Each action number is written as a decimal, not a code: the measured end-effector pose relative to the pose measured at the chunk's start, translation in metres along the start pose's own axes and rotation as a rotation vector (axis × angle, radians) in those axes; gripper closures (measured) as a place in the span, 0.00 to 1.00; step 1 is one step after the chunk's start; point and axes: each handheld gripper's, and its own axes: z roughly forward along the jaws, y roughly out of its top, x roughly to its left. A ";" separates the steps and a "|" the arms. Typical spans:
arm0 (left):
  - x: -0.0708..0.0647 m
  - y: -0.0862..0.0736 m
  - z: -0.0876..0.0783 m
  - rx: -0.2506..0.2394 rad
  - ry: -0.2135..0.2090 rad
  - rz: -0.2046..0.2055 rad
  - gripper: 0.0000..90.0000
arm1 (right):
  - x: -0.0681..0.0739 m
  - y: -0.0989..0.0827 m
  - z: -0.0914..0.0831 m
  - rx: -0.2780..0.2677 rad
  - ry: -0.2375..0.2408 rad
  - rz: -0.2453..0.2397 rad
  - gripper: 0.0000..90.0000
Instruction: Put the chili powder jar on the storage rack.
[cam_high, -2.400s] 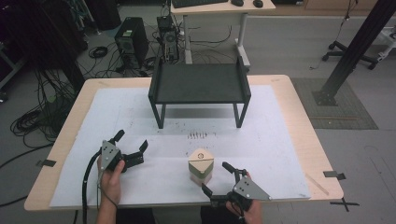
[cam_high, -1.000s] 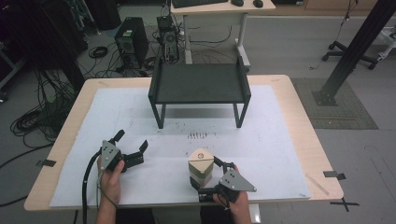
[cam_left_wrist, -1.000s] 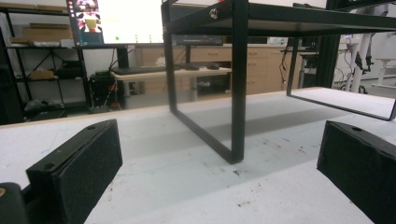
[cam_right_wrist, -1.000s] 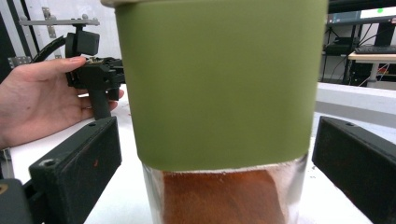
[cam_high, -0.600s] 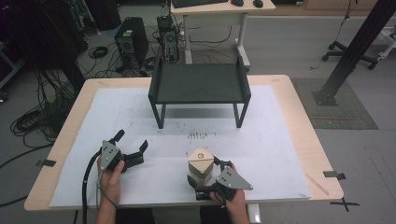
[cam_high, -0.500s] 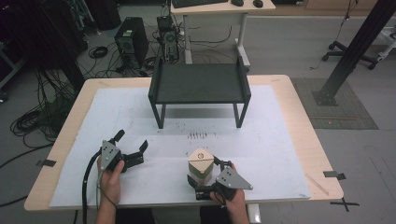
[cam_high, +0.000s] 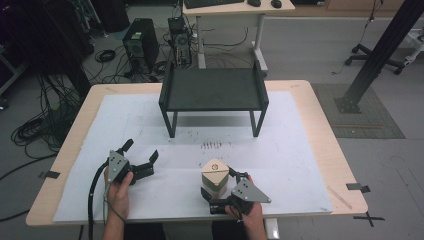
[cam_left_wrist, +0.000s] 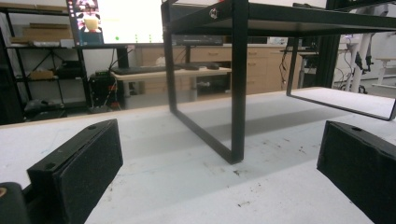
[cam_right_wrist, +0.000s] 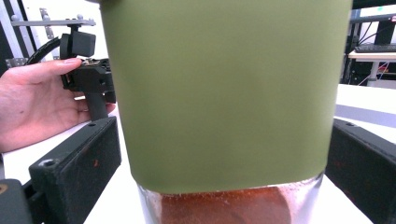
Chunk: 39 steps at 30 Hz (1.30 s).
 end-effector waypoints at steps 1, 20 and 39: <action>0.000 0.000 0.000 0.000 0.000 0.001 0.00 | 0.000 0.000 0.000 -0.001 -0.001 0.001 0.01; 0.000 0.000 0.000 0.001 0.000 0.000 0.00 | -0.003 0.000 -0.001 -0.018 0.004 0.034 0.01; 0.000 0.000 0.000 0.002 0.001 -0.001 0.00 | -0.003 0.000 -0.001 -0.017 0.012 0.043 0.00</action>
